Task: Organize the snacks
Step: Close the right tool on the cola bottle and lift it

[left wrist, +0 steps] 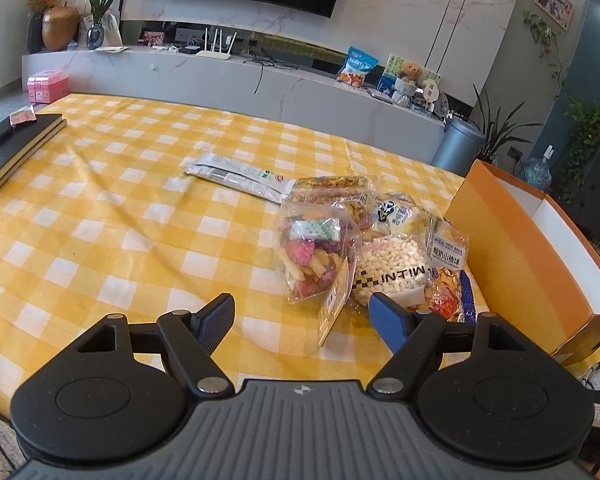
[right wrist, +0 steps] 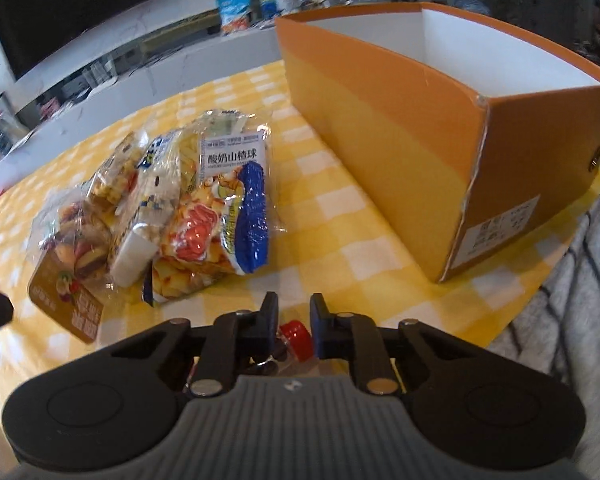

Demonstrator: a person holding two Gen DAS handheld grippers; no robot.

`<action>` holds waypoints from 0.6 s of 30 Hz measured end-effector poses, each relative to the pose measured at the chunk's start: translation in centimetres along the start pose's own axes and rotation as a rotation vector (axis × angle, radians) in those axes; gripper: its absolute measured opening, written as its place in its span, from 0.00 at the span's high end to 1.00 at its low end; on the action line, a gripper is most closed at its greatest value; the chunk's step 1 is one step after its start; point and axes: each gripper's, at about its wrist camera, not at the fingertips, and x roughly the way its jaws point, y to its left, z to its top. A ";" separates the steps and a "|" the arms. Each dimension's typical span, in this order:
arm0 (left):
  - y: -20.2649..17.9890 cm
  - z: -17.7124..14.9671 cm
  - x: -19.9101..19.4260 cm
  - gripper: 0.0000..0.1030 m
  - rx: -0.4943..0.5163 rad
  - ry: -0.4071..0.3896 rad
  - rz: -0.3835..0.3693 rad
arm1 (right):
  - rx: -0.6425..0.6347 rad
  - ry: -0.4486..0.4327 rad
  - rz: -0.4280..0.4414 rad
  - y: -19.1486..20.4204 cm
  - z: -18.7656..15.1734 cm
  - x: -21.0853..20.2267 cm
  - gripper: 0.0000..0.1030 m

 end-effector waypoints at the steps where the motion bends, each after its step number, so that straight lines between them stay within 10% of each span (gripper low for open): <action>1: 0.0 0.0 0.0 0.13 0.000 -0.002 -0.002 | -0.007 -0.001 0.008 -0.3 0.2 -0.1 0.89; 13: -2.7 -0.3 -1.1 0.13 0.088 -0.029 -0.041 | -0.120 -0.116 0.075 -2.2 1.3 -3.3 1.00; 18: -3.2 -0.3 -1.2 0.13 0.101 -0.032 -0.023 | -0.032 -0.014 0.121 -3.9 1.1 -2.0 1.00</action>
